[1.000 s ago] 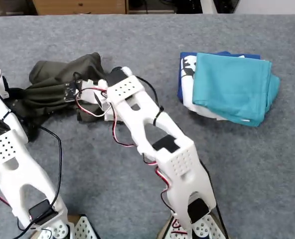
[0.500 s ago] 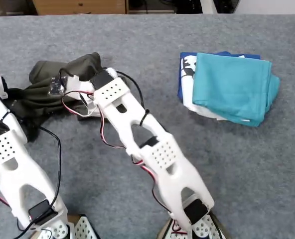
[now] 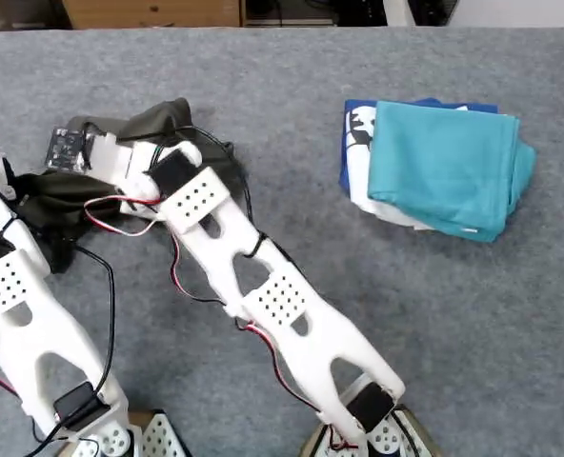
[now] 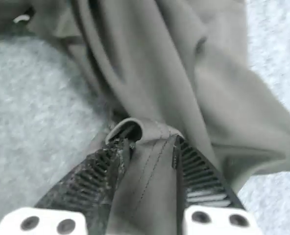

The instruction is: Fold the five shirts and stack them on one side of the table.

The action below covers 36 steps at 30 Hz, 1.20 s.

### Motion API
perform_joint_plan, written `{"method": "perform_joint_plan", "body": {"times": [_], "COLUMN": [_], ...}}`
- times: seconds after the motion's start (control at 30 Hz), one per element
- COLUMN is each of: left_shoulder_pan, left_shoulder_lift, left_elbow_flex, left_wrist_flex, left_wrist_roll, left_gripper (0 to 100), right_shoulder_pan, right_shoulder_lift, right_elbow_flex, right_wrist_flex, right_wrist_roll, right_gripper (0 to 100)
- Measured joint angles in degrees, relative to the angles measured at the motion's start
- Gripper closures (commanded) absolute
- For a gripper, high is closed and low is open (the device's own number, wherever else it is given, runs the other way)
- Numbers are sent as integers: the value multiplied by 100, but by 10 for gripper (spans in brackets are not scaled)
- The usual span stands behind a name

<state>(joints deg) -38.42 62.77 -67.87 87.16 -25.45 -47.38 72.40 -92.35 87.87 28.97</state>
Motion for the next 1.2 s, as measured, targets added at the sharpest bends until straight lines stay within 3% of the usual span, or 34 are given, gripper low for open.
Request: {"method": "perform_joint_plan", "body": {"times": [0.17, 0.3, 0.67, 0.97, 1.2], "left_shoulder_pan": [-35, -53, -88, -185, -185], "left_shoulder_lift": [158, 158, 158, 158, 158], "left_elbow_flex": [-70, -88, -88, -88, -88], "left_wrist_flex": [0, 0, 0, 0, 0], "left_wrist_roll": [0, 0, 0, 0, 0], "left_gripper": [981, 981, 981, 981, 981], "right_shoulder_pan": [18, 18, 343, 721, 1108], "right_shoulder_lift": [-369, -844, -1908, -3095, -3138], "right_elbow_flex": [-9, -9, 149, 3613, 5354], "right_wrist_flex": [633, 1257, 1363, 1319, 193], "right_wrist_roll": [44, 598, 932, 1855, 1380], "right_gripper": [836, 836, 836, 835, 834]}}
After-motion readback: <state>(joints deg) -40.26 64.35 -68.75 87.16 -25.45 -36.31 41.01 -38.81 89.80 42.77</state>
